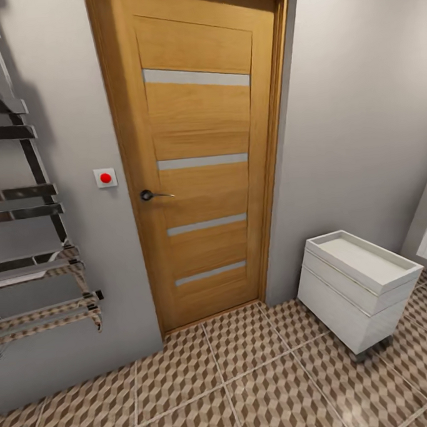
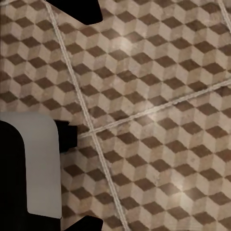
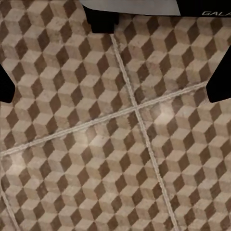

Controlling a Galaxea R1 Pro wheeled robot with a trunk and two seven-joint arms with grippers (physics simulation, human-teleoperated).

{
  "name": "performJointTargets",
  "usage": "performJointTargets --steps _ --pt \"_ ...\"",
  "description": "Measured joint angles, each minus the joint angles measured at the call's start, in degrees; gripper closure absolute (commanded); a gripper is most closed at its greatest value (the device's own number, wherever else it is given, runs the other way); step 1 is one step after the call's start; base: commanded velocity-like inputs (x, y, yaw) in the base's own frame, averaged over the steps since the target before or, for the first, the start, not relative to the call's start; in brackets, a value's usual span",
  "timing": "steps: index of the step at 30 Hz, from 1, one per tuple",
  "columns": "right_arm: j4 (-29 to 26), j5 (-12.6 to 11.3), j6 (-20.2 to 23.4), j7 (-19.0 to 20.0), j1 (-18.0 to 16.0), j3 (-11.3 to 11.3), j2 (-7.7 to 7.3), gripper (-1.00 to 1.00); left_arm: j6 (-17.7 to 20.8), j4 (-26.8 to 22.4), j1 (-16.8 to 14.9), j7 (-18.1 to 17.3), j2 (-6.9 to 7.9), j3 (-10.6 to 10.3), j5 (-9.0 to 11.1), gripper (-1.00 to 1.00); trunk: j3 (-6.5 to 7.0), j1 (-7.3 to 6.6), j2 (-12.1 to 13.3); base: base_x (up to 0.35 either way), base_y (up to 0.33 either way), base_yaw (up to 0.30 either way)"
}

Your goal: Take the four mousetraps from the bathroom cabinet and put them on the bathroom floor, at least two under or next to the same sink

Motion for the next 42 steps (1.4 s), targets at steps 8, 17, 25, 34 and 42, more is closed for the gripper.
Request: performJointTargets --steps 8,17,25,34,42 --pt "0.0 0.1 0.0 0.0 0.0 0.0 0.0 -1.0 0.0 0.0 0.0 0.0 0.0 0.0 0.0 -1.0 0.0 0.0 0.0 0.0 0.0 0.286" --pt "0.0 0.1 0.0 0.0 0.0 0.0 0.02 -1.0 0.0 0.0 0.0 0.0 0.0 0.0 0.0 -1.0 0.0 0.0 0.0 0.0 0.0 0.286" --pt "0.0 0.1 0.0 0.0 0.0 0.0 0.0 -1.0 0.0 0.0 0.0 0.0 0.0 0.0 0.0 -1.0 0.0 0.0 0.0 0.0 0.0 0.286" --pt "0.0 0.1 0.0 0.0 0.0 0.0 0.0 -1.0 0.0 0.0 0.0 0.0 0.0 0.0 0.0 -1.0 0.0 0.0 0.0 0.0 0.0 0.286" --pt "0.0 0.1 0.0 0.0 0.0 0.0 0.0 -1.0 0.0 0.0 0.0 0.0 0.0 0.0 0.0 -1.0 0.0 0.0 0.0 0.0 0.0 0.286"
